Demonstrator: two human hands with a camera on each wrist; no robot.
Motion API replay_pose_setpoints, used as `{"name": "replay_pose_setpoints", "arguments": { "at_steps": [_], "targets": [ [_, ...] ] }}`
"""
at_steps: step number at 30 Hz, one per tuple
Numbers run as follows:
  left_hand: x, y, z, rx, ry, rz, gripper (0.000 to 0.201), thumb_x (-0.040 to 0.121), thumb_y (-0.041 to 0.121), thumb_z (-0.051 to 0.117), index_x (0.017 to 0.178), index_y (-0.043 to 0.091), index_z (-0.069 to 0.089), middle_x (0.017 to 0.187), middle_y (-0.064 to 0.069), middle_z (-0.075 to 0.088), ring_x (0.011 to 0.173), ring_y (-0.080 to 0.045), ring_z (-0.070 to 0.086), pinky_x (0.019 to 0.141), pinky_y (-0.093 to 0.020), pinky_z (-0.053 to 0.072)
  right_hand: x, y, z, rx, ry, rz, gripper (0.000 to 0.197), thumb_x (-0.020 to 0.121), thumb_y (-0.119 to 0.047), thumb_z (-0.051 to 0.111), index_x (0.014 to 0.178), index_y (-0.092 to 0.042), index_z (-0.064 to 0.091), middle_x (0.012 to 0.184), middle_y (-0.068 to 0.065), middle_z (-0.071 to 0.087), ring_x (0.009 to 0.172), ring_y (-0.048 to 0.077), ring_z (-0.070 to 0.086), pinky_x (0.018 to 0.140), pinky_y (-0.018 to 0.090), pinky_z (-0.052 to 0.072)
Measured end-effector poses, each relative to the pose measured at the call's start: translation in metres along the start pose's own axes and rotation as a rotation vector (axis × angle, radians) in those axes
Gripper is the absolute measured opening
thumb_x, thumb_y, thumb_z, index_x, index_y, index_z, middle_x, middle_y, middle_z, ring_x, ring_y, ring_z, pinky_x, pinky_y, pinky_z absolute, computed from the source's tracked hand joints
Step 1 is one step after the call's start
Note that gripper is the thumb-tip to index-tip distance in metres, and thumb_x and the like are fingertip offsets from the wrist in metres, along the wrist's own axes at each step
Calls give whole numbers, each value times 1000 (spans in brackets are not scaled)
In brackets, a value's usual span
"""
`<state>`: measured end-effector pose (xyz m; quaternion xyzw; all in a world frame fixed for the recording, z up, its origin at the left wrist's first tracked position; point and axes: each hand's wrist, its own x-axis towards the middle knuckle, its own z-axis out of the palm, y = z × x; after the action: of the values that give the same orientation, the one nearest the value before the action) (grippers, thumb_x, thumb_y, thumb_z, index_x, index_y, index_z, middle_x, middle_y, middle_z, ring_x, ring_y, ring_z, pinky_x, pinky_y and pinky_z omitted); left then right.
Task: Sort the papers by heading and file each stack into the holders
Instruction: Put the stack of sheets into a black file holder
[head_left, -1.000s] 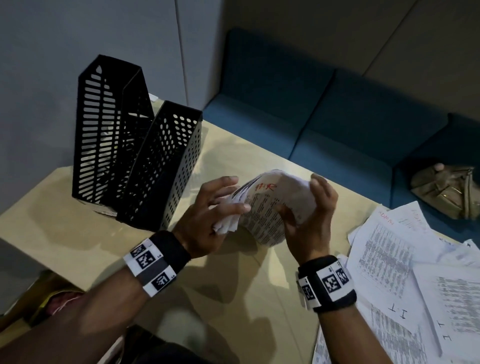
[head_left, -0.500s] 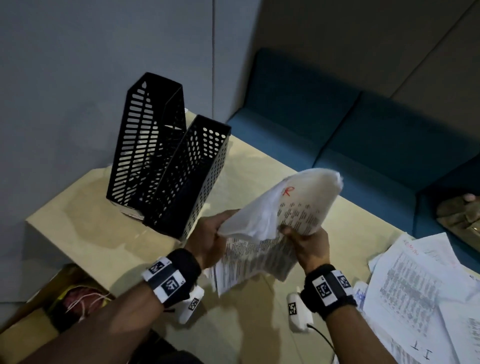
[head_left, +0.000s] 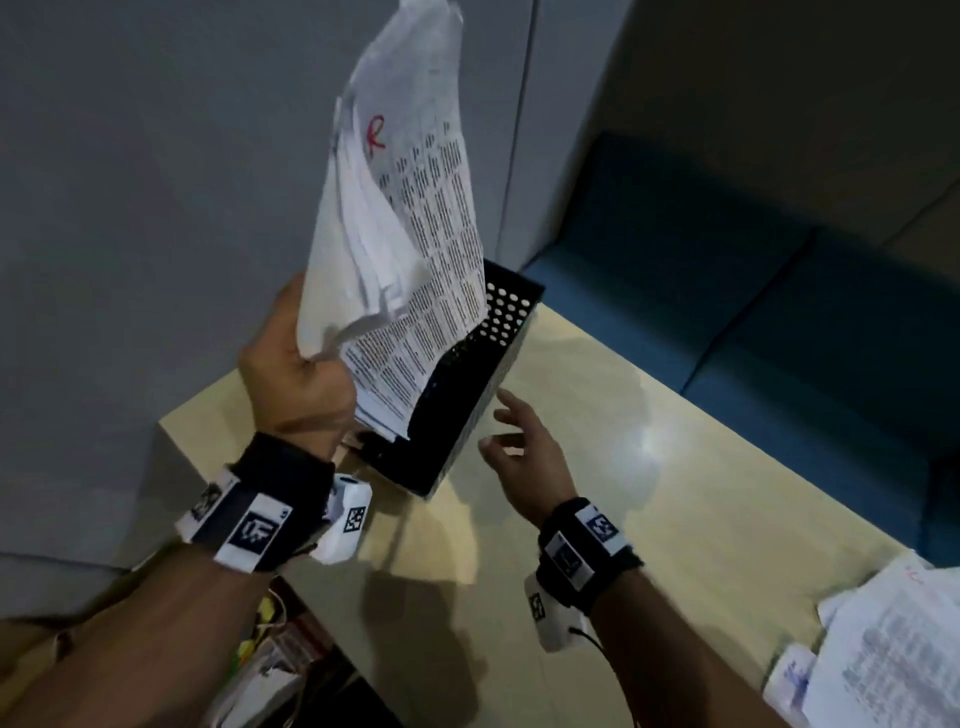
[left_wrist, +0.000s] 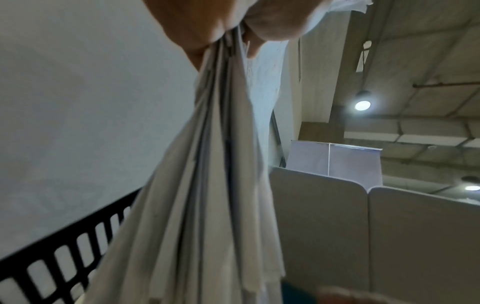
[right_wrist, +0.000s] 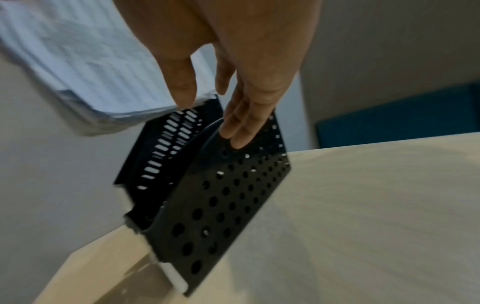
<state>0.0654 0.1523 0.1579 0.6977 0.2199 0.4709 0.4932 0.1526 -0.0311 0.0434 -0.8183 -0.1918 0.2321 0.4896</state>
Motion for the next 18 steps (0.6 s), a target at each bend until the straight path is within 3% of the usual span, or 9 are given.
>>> {"name": "replay_pose_setpoints", "arguments": {
  "at_steps": [2,4,5,8,11,13,15,16,18],
  "targets": [
    [-3,-17,5,131,-24,67,35,98,21,49,118,-3,62,99,-2,63,90,0,54,79,2,37,9,-17,19,-45,-50,-90,61,93,-27,58,145,-36,30,144,-2,41,123,17,51,100,38,48],
    [-11,-24,20,153,-79,52,67,95,54,30,122,2,61,100,-3,66,91,-1,55,81,-4,41,19,-33,32,-89,-74,-165,61,93,-30,58,146,-34,30,149,-3,36,133,16,41,109,34,37],
    [-15,-31,26,141,-105,12,74,93,61,24,123,3,60,102,-6,68,93,-5,57,83,-8,43,25,-38,37,-131,-88,-184,61,93,-32,57,147,-31,30,152,-3,33,136,14,36,111,30,32],
    [-25,-55,38,316,-126,-2,45,93,24,38,127,1,57,115,-16,67,106,-18,60,90,-13,43,38,-40,44,-249,-131,-172,64,92,-35,56,149,-23,29,156,-3,28,142,15,28,116,31,25],
    [-32,-66,48,301,-189,-153,46,87,5,48,132,6,54,123,-16,64,113,-28,60,97,-33,49,45,-35,42,-457,-39,-229,59,90,-36,58,143,-17,40,151,3,38,139,23,32,115,36,26],
    [-37,-66,56,226,-158,-277,44,87,-2,51,129,8,58,119,-12,67,108,-24,62,94,-31,49,48,-34,38,-530,101,-223,58,86,-34,62,139,-14,45,148,8,40,140,28,30,116,38,24],
    [-39,-62,64,41,-105,-412,30,86,0,55,110,13,68,97,8,74,91,-7,66,83,-25,52,50,-36,33,-476,248,-233,60,82,-25,67,137,-10,48,146,14,43,138,29,30,117,42,24],
    [-41,-62,66,85,-149,-437,28,87,-1,56,100,20,69,83,19,73,81,3,66,76,-18,52,53,-35,32,-454,305,-272,57,80,-18,68,133,-8,51,140,16,49,133,26,34,116,47,24],
    [-46,-70,70,-84,-182,-575,27,87,1,58,91,23,73,80,17,74,80,-1,68,71,-19,52,57,-32,32,-312,276,-215,50,80,-9,68,129,-5,54,123,12,62,114,17,47,113,49,31]
  ]
}}
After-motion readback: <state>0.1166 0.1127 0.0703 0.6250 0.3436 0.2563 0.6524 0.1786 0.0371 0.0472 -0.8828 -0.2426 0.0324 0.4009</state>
